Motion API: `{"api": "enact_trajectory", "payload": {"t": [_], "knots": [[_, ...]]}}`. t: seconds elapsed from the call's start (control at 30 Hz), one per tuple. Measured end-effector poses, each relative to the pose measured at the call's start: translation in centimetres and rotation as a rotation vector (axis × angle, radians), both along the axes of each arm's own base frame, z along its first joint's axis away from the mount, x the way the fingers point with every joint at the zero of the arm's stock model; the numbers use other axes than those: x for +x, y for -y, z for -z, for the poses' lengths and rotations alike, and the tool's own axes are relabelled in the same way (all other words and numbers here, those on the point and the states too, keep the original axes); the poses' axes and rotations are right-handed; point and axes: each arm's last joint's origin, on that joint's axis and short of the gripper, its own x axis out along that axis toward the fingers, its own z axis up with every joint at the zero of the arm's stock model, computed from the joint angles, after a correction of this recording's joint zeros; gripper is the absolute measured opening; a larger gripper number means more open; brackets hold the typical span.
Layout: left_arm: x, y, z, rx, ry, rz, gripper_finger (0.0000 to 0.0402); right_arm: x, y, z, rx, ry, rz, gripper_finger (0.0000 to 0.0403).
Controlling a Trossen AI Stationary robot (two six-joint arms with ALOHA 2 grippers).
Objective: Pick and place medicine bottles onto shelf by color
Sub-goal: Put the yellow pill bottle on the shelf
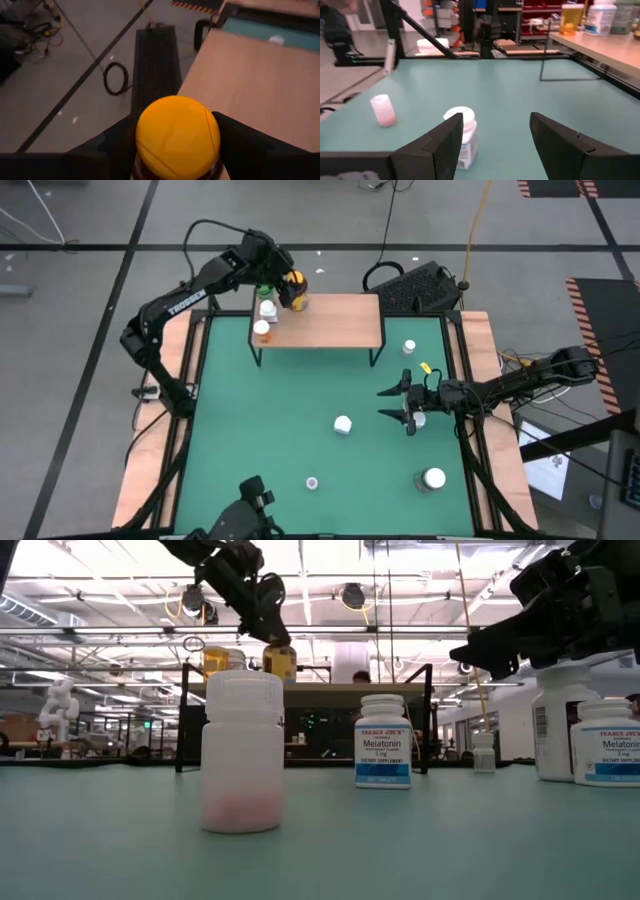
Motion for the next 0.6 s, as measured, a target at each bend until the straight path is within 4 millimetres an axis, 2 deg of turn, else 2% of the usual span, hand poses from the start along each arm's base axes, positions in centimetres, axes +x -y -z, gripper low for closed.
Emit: {"api": "enact_trajectory", "payload": {"t": [0.17,0.47,0.6], "knots": [[-0.8,0.7,-0.5,-0.019,-0.028,0.003,0.0268,0.0,0.1,0.1,-0.002,-0.013,0.033,0.0226],[-1.0,0.9,-0.7,-0.009,-0.032,-0.004,0.0271,0.0,0.1,0.0,-0.001,0.007,0.031,0.0226],[-1.4,1.8,-1.9,0.028,-0.012,0.008,0.0271,0.0,0.1,0.0,-0.003,0.003,0.032,0.0226]]}}
